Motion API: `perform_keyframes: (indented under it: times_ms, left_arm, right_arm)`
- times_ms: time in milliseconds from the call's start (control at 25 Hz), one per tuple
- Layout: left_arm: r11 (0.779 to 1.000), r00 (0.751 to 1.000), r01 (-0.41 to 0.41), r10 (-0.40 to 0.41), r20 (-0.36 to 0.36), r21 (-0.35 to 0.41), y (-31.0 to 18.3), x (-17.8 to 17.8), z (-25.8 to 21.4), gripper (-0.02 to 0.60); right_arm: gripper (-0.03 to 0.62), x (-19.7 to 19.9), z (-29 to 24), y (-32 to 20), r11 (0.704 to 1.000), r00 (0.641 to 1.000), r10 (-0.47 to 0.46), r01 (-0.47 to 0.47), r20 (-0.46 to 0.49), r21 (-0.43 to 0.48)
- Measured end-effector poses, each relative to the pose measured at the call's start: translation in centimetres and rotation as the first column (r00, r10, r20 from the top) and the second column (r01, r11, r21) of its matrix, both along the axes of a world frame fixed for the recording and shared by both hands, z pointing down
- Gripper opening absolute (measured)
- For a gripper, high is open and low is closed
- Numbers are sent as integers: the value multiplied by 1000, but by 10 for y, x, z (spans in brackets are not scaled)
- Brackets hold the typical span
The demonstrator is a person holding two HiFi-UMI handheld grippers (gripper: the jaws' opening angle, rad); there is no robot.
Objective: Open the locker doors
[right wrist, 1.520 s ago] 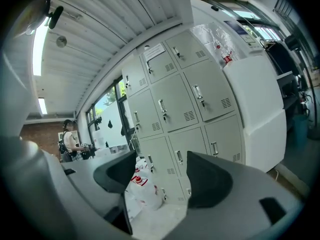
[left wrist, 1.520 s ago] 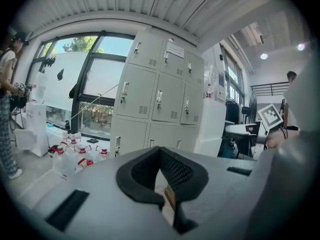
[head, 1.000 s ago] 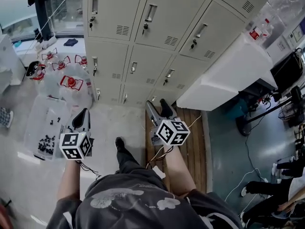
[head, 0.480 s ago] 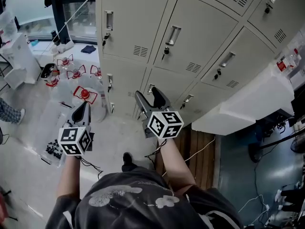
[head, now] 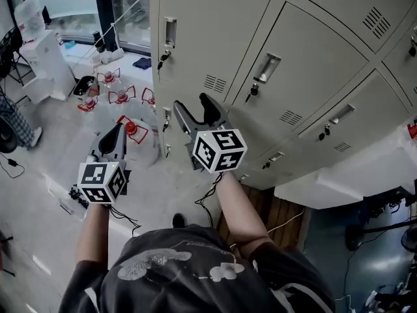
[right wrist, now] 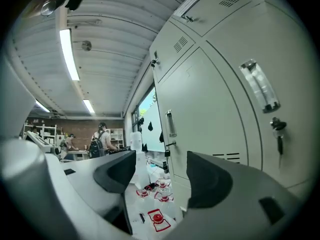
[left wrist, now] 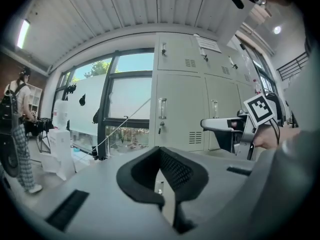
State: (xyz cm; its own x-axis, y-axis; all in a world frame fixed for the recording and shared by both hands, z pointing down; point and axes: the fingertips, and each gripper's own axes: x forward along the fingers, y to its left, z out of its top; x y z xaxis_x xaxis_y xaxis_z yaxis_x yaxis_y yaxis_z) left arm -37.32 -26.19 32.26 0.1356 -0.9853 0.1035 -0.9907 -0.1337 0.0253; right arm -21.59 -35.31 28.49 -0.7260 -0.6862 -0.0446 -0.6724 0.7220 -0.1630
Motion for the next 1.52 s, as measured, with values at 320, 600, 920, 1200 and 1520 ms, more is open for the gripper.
perform_keyframes:
  times_ms: [320,600,920,1200,1520]
  left_arm:
    - [999,999,49,-49,0,-3,-24,-32,-3,8]
    - [1000,999,-27,27,-23,3,-69,-62,-3,8]
    - [989,988,-150,150,-21,15,-126,-106,-9,8]
    - [971,970,-237,238,-44,23,-166,-129,-6,8]
    - [955,953,-295,296,-70,25,-189,-143,1,8]
  right_arm:
    - [308,-53,-19,-32,996,997,-71,72,-28,48]
    - [308,-89,-30,-64,997,998,-9,14,-65,82]
    - [308,-115,-47,-108,986,989,130,-123,-67,109]
    - [308,-138,-58,-135,967,971,229,-219,-71,130]
    - [308,-147,-61,-155,938,937,334,-320,-100,132]
